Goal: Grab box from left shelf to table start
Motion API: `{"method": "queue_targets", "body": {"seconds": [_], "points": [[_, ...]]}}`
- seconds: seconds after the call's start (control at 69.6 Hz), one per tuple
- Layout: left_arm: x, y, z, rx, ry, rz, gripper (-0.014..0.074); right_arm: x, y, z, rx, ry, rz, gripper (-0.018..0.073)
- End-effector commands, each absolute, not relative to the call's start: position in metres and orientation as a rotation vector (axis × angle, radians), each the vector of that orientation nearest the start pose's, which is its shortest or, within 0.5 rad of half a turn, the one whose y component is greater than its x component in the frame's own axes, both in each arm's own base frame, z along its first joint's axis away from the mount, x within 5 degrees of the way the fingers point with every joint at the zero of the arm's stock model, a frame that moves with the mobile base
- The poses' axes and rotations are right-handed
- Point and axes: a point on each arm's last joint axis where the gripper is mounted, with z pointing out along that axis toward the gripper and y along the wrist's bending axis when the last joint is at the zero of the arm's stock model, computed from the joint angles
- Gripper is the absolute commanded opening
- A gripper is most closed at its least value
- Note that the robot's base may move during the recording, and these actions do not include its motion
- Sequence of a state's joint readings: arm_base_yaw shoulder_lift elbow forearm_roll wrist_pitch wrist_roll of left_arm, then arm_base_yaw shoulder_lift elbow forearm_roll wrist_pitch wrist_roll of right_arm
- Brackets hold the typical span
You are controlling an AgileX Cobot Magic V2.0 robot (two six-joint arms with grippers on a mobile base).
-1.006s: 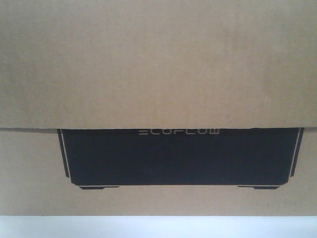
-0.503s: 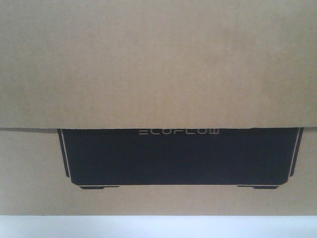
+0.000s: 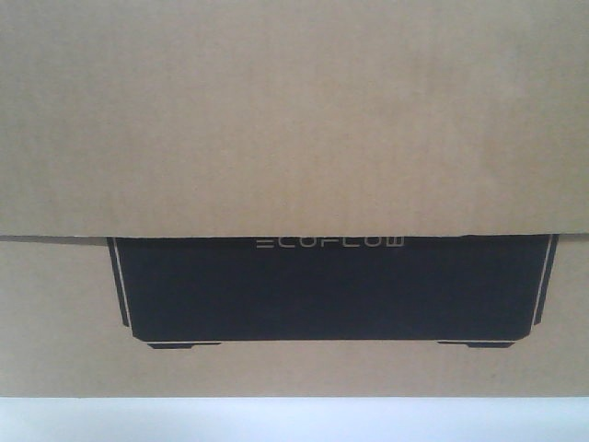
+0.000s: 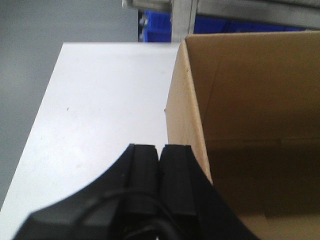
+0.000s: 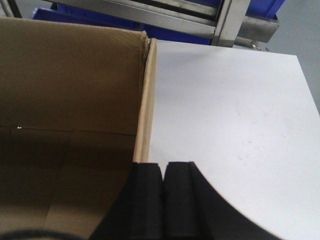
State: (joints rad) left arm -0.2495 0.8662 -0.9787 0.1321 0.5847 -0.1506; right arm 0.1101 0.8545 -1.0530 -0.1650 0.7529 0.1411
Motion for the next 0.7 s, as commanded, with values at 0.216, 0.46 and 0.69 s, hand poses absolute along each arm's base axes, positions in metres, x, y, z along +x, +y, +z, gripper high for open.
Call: {"method": "queue_targets", "body": {"seconds": [0.216,0.46,0.69], "points": [[0.129,-0.031,0.372,0.175,1.635,-0.184,-0.0097,0.105,0.003,0.367,-0.059,1.781,-0.023,0.0057],[0.105,-0.026,0.325,0.180,1.585,-0.205,-0.0097,0.064,0.000,0.319,-0.063,1.672,-0.009,0.0057],[0.088,-0.023,0.301,0.175,1.525,-0.224,-0.0097,0.039,-0.003,0.298,-0.054,1.593,-0.005,0.0057]]}}
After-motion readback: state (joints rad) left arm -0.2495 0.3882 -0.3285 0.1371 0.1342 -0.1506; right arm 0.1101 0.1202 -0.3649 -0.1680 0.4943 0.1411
